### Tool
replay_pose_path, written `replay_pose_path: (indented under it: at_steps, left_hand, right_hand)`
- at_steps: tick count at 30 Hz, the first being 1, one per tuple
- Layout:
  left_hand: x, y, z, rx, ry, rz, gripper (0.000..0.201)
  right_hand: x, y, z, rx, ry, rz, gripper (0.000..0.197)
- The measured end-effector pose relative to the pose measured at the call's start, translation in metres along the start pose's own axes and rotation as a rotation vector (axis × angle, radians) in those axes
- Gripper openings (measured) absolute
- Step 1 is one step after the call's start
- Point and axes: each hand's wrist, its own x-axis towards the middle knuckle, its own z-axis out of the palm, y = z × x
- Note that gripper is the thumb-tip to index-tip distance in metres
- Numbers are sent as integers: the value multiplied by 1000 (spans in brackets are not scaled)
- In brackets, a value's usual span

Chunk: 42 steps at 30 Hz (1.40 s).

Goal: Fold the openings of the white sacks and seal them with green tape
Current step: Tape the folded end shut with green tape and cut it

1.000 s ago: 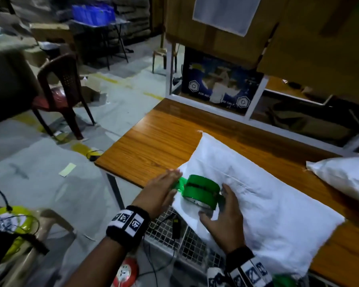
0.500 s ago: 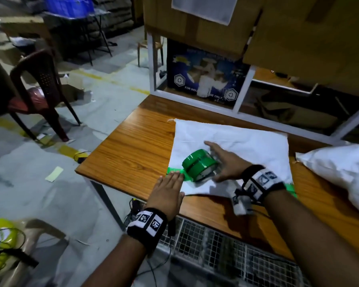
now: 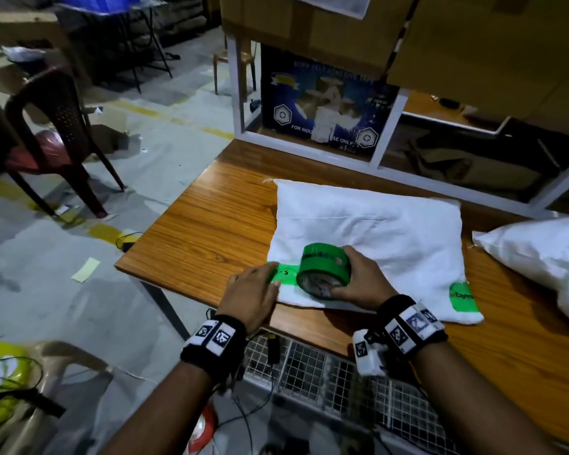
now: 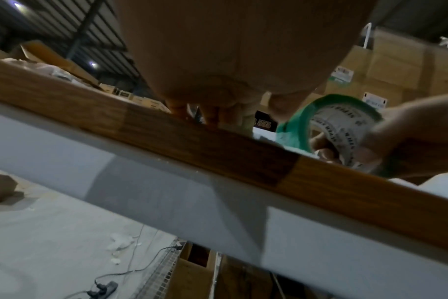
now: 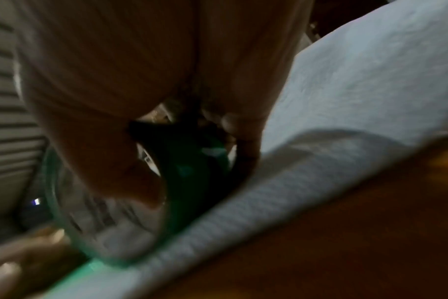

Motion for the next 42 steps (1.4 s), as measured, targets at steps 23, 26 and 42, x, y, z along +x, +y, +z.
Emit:
replay_pose_path:
  at_steps: [23,26,42]
  left_hand:
    - [16,26,14,427,-209,251,78]
    - [-2,23,30,478,-221,184,86]
    - [-6,52,49,338,-161,42,106]
  right_hand:
    - [-43,55,-39,-14,200,-33,80]
    - [-43,58,-37,-3,209,-75,69]
    - [-51,83,-75,-101,184,-61,79]
